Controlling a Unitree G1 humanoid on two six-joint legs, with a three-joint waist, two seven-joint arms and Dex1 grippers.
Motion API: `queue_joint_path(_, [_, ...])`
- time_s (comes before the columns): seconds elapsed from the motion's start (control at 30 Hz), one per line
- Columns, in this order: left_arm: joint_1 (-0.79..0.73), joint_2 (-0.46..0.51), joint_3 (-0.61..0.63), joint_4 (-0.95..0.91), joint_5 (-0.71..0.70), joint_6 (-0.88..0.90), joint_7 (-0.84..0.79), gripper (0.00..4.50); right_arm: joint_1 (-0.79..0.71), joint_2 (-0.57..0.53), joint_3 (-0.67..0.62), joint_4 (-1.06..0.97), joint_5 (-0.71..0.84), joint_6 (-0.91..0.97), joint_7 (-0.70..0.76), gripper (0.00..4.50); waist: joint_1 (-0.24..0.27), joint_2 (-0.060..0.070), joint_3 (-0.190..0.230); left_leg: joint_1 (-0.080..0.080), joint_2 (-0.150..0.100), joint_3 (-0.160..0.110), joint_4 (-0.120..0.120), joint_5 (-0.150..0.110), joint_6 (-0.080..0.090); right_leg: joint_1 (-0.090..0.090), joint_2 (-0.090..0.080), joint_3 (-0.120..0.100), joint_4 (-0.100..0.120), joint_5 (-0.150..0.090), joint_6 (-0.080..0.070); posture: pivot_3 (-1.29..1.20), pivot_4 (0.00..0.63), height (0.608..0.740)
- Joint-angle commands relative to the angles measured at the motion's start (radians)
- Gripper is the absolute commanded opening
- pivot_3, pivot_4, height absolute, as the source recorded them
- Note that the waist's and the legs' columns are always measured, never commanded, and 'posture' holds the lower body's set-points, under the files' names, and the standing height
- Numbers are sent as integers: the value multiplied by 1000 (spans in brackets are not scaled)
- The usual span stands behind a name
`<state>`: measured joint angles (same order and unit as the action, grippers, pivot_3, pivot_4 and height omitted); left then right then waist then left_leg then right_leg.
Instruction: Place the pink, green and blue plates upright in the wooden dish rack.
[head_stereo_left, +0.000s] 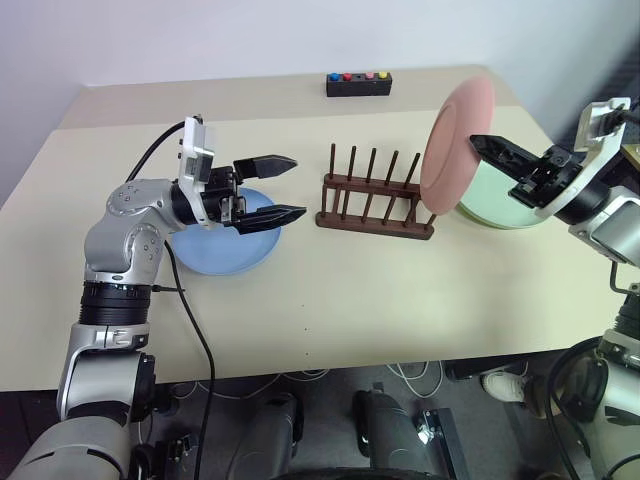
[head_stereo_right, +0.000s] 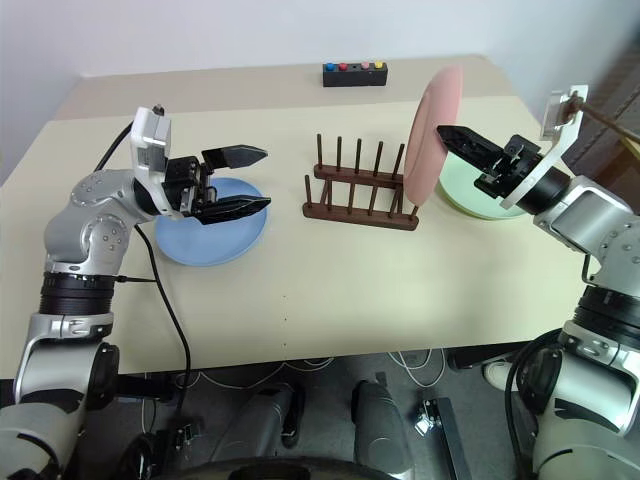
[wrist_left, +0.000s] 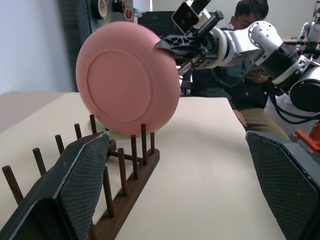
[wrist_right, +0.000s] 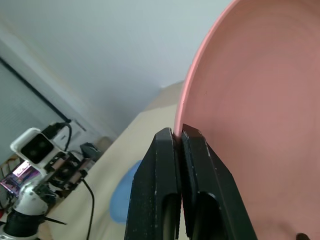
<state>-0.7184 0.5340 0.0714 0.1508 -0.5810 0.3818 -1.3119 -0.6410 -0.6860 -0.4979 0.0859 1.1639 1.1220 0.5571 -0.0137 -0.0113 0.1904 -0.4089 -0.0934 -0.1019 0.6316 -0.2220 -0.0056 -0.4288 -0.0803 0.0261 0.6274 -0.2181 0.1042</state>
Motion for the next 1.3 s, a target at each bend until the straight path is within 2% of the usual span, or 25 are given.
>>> queue_joint_path(0.03, [-6, 12, 17, -40, -21, 1, 2, 4500, -11, -13, 2, 0, -3, -11, 23, 632, 0, 0, 0, 0, 0, 0, 0, 0, 0, 0, 0, 0, 0, 0, 0, 0, 150, 740])
queue_joint_path(0.1, [-5, 13, 18, -43, -20, 3, 4, 4500, -14, -10, 6, 9, -7, -7, 24, 1317, 1, 0, 0, 0, 0, 0, 0, 0, 0, 0, 0, 0, 0, 0, 0, 0, 150, 740])
queue_joint_path(0.3, [0, 15, 20, -54, -23, 8, 11, 4500, -21, -15, 26, 18, -44, -29, 41, 4348, 1, 0, 0, 0, 0, 0, 0, 0, 0, 0, 0, 0, 0, 0, 0, 0, 150, 740])
queue_joint_path(0.6, [7, 11, 16, -65, -25, 10, 14, 4500, -20, -28, 47, 5, -188, -183, 73, 4435, 1, 0, 0, 0, 0, 0, 0, 0, 0, 0, 0, 0, 0, 0, 0, 0, 150, 740])
queue_joint_path(0.77, [24, 0, -5, -86, -11, 0, 21, 4500, 18, -41, -3, -41, -352, -474, 93, 4435, 1, 0, 0, 0, 0, 0, 0, 0, 0, 0, 1, 0, 0, 0, 0, 0, 150, 740])
queue_joint_path(0.9, [57, -15, -43, -133, 12, -11, 47, 4500, 43, -70, -26, -16, -406, -540, 84, 4435, 3, 0, 0, 0, -1, 0, 0, 0, 0, 0, 0, 0, 0, 0, 0, 0, 150, 740])
queue_joint_path(1.1, [68, -28, -146, -144, 139, -37, 129, 4500, 239, -250, 87, -10, -667, -691, 186, 4435, 4, 0, 0, 0, -1, 1, 0, 0, 0, 1, 0, 0, -1, 0, 0, 0, 150, 740])
queue_joint_path(1.17, [71, -35, -186, -149, 191, -46, 161, 4500, 295, -322, 172, 15, -790, -743, 210, 4435, -1, 1, 0, 1, -1, 2, 0, 0, 0, 0, 0, 1, 0, 0, 0, 0, 150, 740])
queue_joint_path(1.23, [67, -63, -228, -151, 259, -70, 226, 4500, 321, -382, 256, 46, -879, -773, 254, 4435, -1, 2, -1, 1, 0, 3, 0, 0, 0, 1, 0, 1, 0, 0, 0, 0, 150, 740])
queue_joint_path(1.3, [62, -98, -250, -181, 256, 4, 280, 4500, 293, -385, 296, 82, -894, -783, 291, 4435, -4, 1, 0, 2, 0, 4, 0, 0, 0, 1, 1, 2, 0, 0, 0, 0, 150, 740])
